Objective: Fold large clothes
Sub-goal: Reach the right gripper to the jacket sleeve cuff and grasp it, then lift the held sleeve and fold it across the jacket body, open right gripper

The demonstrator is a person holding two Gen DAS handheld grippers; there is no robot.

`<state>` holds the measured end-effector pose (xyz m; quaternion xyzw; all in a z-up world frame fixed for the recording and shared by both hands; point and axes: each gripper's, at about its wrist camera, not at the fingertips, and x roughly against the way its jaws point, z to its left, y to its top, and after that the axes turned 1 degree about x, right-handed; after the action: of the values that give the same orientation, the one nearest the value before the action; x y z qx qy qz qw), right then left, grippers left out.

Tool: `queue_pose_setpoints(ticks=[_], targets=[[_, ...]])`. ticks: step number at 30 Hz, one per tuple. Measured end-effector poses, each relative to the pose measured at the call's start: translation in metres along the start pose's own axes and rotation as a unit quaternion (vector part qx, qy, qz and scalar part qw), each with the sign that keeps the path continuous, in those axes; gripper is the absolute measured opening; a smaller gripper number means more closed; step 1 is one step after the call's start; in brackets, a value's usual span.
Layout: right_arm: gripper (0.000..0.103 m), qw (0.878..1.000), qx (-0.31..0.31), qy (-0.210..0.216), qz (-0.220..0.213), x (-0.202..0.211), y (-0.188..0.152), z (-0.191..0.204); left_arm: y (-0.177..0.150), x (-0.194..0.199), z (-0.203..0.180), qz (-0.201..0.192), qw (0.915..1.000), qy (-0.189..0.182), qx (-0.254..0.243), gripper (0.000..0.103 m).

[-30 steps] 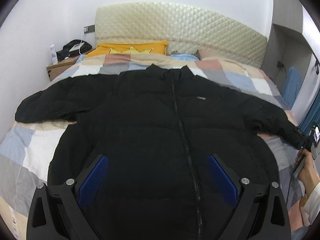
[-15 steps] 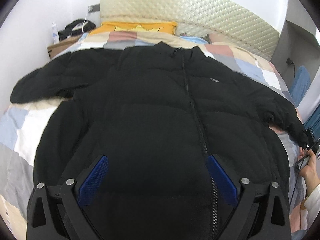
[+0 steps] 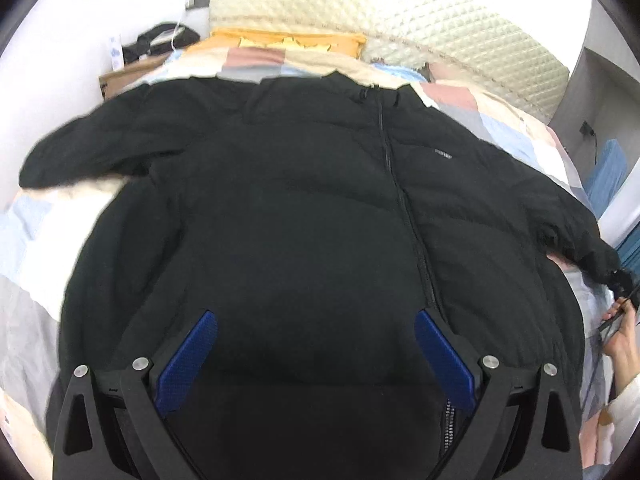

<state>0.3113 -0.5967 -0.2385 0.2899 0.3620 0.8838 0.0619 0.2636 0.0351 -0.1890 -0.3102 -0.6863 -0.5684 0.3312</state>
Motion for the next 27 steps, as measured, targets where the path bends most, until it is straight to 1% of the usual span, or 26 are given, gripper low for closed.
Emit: queue_pose_setpoints(ticks=[3,7,10,12,14,18,19,21,22,25,27], targets=[[0.003,1.000,0.023,-0.001,-0.007,0.011,0.006,0.016,0.000,0.009,0.002,-0.022,0.9997,0.009,-0.010,0.100],[0.003,0.998,0.058,0.000,-0.031,0.034,0.013,0.035,0.008,0.023,0.010,-0.049,0.9987,0.012,0.000,0.100],[0.003,0.997,0.069,-0.009,-0.041,0.050,0.016,0.051,0.013,0.038,0.017,-0.073,0.9972,0.014,0.004,0.100],[0.003,0.996,0.078,-0.008,-0.046,0.059,0.019,0.069,0.014,0.046,0.021,-0.085,0.9963,0.014,0.000,0.100],[0.003,0.993,0.100,-0.008,-0.057,0.074,0.024,0.092,0.014,0.052,0.023,-0.088,0.9960,0.013,-0.008,0.100],[0.003,0.987,0.136,0.011,-0.090,0.112,0.043,0.146,0.015,0.064,0.027,-0.112,0.9935,0.017,-0.014,0.100],[0.003,0.983,0.152,0.014,-0.098,0.121,0.047,0.160,0.015,0.068,0.028,-0.121,0.9924,0.019,-0.017,0.100],[0.003,0.972,0.206,0.020,-0.114,0.139,0.051,0.200,0.015,0.072,0.031,-0.132,0.9909,0.021,-0.019,0.100],[0.003,0.968,0.222,0.024,-0.117,0.143,0.051,0.214,0.016,0.075,0.033,-0.138,0.9901,0.020,-0.019,0.100],[0.003,0.949,0.285,0.038,-0.127,0.161,0.041,0.273,0.017,0.080,0.039,-0.144,0.9894,0.011,-0.016,0.100],[0.003,0.937,0.318,0.050,-0.135,0.173,0.027,0.309,0.018,0.083,0.045,-0.150,0.9886,0.006,-0.012,0.100]])
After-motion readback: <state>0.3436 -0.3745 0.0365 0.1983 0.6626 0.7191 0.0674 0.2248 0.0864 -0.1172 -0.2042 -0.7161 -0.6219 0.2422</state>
